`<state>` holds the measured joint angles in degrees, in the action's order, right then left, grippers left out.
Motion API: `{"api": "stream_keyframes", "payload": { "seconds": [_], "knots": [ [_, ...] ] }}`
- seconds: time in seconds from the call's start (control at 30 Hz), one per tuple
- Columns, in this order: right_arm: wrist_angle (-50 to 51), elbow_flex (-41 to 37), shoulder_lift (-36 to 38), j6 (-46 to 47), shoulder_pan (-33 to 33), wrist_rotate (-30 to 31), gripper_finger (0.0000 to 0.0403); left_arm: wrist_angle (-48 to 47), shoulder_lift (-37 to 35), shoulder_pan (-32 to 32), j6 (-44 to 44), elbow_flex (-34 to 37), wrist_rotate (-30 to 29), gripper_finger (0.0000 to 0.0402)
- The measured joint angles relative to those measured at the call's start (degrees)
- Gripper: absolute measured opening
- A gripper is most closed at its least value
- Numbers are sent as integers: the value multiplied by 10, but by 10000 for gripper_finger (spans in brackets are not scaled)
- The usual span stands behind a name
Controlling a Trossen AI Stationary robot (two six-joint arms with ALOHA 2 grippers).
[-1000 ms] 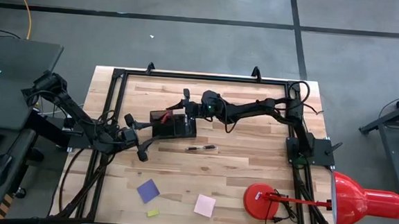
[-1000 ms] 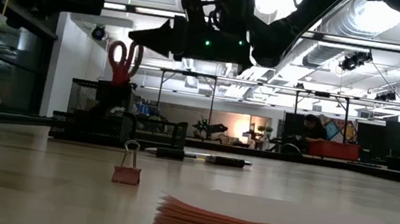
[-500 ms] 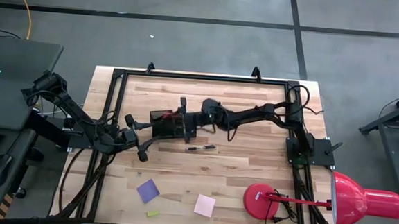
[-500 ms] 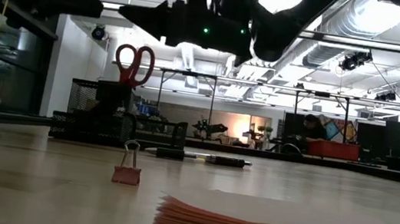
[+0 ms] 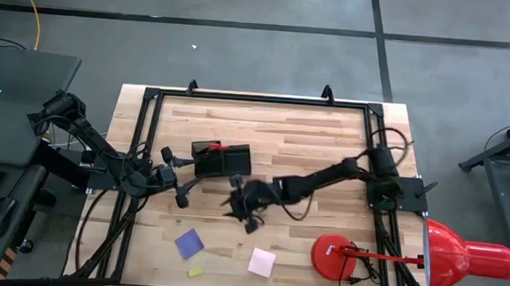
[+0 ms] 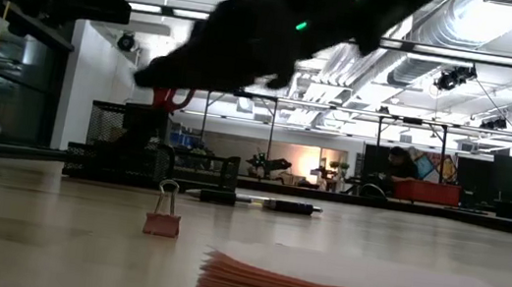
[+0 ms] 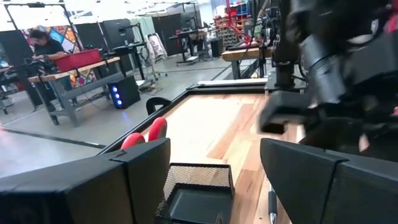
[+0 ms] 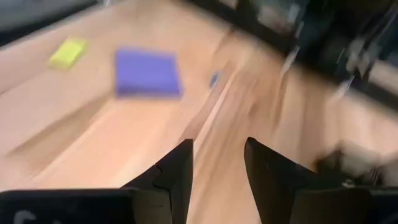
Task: Pick and place office supplies into organizer
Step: Put the middle pink binder clip into the desk organizer
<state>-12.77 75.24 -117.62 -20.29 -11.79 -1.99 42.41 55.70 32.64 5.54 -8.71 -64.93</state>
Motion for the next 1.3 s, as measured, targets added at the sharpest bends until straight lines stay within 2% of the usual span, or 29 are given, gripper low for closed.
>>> {"api": "stream_keyframes", "payload": {
  "seconds": [0.13,0.27,0.5,0.7,0.9,1.07,1.2,1.3],
  "knots": [
    [69,0,34,75,-42,62,134,1,0,0,0,0,0,239],
    [71,-16,48,131,-89,105,134,0,0,0,-14,0,0,239],
    [60,-43,52,194,-162,244,134,-11,0,0,-50,0,23,239],
    [13,-82,51,268,-173,220,134,-19,0,0,-89,0,57,239],
    [-65,-131,51,306,-172,287,134,23,0,0,-104,0,61,239],
    [-123,-163,50,383,-168,238,134,83,0,0,-99,0,75,239],
    [-130,-166,50,404,-175,259,133,120,0,0,-88,0,75,239],
    [-142,-166,37,413,-175,254,134,138,0,0,-86,0,75,239]
  ]
}}
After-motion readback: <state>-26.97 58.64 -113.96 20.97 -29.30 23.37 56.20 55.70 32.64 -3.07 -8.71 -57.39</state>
